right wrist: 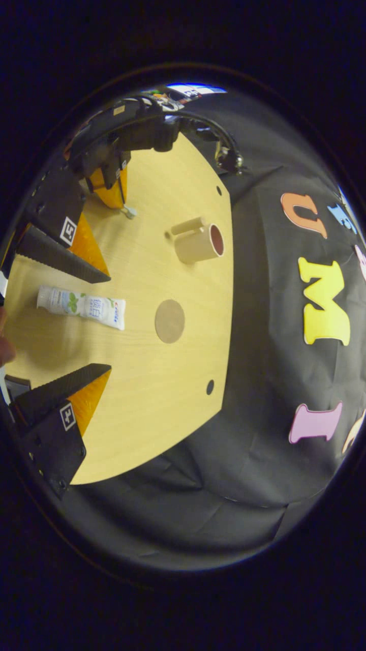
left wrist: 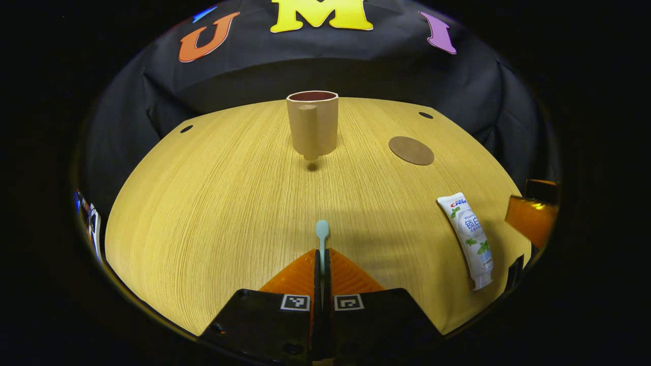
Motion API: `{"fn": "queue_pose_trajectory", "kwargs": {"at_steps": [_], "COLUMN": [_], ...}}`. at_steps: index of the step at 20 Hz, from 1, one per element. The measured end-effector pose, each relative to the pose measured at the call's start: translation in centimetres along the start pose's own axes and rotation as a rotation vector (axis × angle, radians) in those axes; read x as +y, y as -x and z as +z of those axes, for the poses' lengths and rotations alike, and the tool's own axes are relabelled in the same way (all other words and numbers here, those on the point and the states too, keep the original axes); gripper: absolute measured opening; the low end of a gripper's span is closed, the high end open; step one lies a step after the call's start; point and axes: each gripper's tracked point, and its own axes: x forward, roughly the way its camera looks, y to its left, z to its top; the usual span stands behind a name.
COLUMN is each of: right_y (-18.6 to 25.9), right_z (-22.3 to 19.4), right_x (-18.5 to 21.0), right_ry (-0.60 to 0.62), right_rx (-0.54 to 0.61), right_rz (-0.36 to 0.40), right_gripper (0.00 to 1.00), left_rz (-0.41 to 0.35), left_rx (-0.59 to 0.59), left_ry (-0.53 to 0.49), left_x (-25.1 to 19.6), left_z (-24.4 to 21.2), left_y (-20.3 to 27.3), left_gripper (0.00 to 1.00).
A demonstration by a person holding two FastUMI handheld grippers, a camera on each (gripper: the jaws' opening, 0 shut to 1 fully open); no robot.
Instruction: Put the toothbrush and toothpaste on the desktop into the cup, then pick up the cup and place it on the coaster on the desktop.
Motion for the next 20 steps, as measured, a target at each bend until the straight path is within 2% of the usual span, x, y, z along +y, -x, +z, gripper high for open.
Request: {"fn": "queue_pose_trajectory", "kwargs": {"at_steps": [1, 7, 9, 11, 12, 14, 15, 16, 19, 20], "right_y": [-0.6, -3.1, -3.8, -4.3, -4.6, -4.7, -5.4, -5.2, -5.3, -5.2], "right_z": [-0.7, -4.0, -4.0, -4.1, -4.0, -3.9, -4.5, -4.4, -4.4, -4.2], "right_x": [0.3, 1.0, 1.2, 1.6, 1.9, 2.3, 2.1, 2.1, 2.0, 2.0], "right_ry": [0.002, -0.016, -0.02, -0.018, -0.017, -0.021, -0.015, -0.023, -0.026, -0.022], "right_rx": [0.025, 0.133, 0.142, 0.16, 0.173, 0.179, 0.183, 0.191, 0.2, 0.189], "right_rz": [0.008, 0.011, 0.013, 0.022, 0.032, 0.047, 0.042, 0.049, 0.05, 0.049], "right_gripper": [0.98, 0.95, 0.89, 0.76, 0.66, 0.62, 0.56, 0.46, 0.38, 0.32], "left_rz": [0.002, 0.004, 0.005, 0.004, 0.003, -0.002, -0.002, -0.002, 0.0, 0.002], "left_rx": [-0.001, 0.003, 0.003, 0.004, 0.006, 0.007, 0.007, 0.006, -0.003, -0.013], "left_ry": [-0.007, -0.007, -0.003, 0.004, 0.008, 0.014, 0.015, 0.016, 0.022, 0.024], "left_x": [0.0, 0.0, -0.1, 0.0, -0.1, -0.1, -0.1, -0.1, -0.5, -0.5], "left_z": [0.0, 0.1, 0.2, 0.1, 0.2, 0.1, 0.1, 0.2, 0.9, 1.4], "left_y": [0.0, 0.0, -0.1, 0.0, 0.0, 0.2, 0.2, 0.3, 0.7, 0.9], "left_gripper": [0.03, 0.03, 0.03, 0.03, 0.03, 0.03, 0.03, 0.03, 0.03, 0.03]}}
